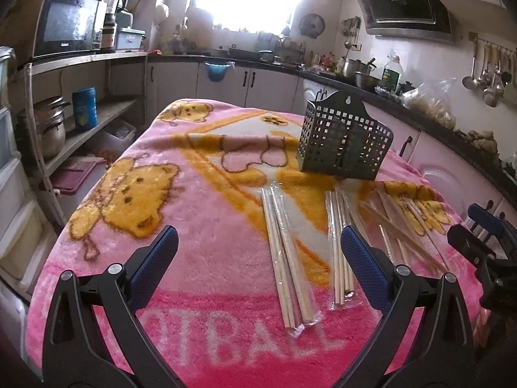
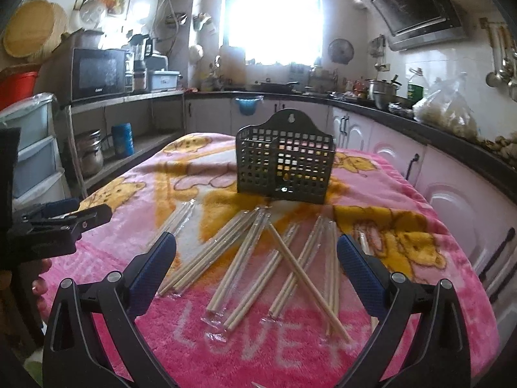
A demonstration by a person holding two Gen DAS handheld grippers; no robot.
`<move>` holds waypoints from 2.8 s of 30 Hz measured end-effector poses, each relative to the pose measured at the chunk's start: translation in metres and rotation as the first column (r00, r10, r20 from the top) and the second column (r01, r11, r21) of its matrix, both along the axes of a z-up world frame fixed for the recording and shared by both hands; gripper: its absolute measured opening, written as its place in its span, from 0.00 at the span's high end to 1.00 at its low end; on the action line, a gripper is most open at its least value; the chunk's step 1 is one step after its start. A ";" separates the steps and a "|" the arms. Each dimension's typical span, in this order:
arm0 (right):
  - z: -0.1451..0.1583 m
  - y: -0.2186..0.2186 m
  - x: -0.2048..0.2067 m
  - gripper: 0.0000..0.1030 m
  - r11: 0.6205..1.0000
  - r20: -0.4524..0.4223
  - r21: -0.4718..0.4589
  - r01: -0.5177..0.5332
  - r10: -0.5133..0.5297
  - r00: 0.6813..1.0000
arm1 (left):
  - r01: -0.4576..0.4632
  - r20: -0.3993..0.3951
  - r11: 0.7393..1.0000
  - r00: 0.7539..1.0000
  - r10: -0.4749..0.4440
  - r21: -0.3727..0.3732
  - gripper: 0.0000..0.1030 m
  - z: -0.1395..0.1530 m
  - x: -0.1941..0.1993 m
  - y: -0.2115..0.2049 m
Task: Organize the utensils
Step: 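Lower the left gripper and grasp a chopstick while the right gripper grasps another chopstick, then lift the left gripper's chopstick over the mesh caddy while the right gripper carries its chopstick there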
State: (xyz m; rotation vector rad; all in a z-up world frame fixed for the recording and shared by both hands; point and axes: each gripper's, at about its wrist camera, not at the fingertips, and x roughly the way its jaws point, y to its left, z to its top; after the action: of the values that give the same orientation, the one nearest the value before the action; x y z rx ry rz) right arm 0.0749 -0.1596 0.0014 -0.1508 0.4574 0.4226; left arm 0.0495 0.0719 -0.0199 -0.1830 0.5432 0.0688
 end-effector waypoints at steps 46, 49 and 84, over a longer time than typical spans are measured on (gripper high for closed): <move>-0.048 0.032 0.148 0.58 0.962 -0.357 -0.212 -0.174 0.090 0.930 | 0.201 -0.439 0.976 0.872 -0.218 -0.084 0.79 -0.052 0.166 0.015; -0.055 0.038 0.160 0.64 0.950 -0.405 -0.237 -0.204 0.094 0.909 | 0.206 -0.450 0.974 0.863 -0.228 -0.097 0.79 -0.053 0.174 0.016; 0.047 -0.043 0.146 0.94 0.983 -0.220 0.146 -0.113 0.143 0.965 | 0.323 -0.114 0.944 0.938 -0.328 -0.063 0.95 0.064 0.162 -0.003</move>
State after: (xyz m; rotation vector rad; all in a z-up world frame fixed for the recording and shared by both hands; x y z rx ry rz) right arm 0.2205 -0.2025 0.0481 -0.0024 0.6480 0.5996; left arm 0.2117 0.0687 0.0437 -0.1288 0.6928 -0.2568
